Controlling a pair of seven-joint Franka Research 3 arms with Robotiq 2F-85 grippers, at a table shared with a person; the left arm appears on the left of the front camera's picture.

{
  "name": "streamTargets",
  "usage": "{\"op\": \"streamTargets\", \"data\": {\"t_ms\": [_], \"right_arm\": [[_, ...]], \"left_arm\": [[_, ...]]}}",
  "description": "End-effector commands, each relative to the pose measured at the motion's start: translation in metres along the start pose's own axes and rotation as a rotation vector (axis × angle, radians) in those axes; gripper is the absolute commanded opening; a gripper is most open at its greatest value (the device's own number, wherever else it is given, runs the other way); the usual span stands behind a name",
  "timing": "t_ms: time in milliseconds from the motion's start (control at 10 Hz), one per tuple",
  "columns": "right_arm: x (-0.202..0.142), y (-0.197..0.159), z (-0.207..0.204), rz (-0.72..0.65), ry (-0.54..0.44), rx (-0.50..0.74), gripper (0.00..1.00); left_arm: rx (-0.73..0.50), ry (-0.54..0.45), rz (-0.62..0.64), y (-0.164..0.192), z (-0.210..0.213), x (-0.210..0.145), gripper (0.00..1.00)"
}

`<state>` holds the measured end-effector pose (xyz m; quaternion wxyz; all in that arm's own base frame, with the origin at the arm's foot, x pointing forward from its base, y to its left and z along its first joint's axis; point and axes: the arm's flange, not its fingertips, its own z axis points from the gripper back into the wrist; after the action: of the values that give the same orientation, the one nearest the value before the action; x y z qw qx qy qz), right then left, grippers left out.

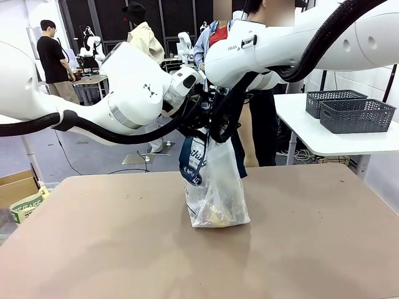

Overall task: Transfer purchased items from the store into the shopping bag.
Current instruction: Move the Reusable shopping bag to the right side of the table.

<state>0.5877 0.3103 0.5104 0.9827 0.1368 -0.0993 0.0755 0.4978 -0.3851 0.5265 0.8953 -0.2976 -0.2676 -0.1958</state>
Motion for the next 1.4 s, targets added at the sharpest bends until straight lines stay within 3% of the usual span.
{"op": "streamTargets", "data": {"t_ms": [0, 1000, 1100, 1300], "right_arm": [[0.001, 0.0, -0.004, 0.015, 0.001, 0.012, 0.0], [0.003, -0.001, -0.007, 0.013, 0.009, 0.016, 0.0], [0.003, -0.001, -0.007, 0.011, 0.01, 0.018, 0.0], [0.003, -0.001, -0.007, 0.012, 0.009, 0.019, 0.0]], "left_arm": [[-0.044, -0.035, -0.004, -0.001, 0.005, -0.002, 1.0], [0.065, 0.163, -0.051, -0.001, -0.018, -0.007, 1.0], [0.081, 0.165, -0.057, -0.001, -0.018, -0.008, 0.9], [0.091, 0.169, -0.035, 0.001, -0.018, -0.008, 0.5]]}}
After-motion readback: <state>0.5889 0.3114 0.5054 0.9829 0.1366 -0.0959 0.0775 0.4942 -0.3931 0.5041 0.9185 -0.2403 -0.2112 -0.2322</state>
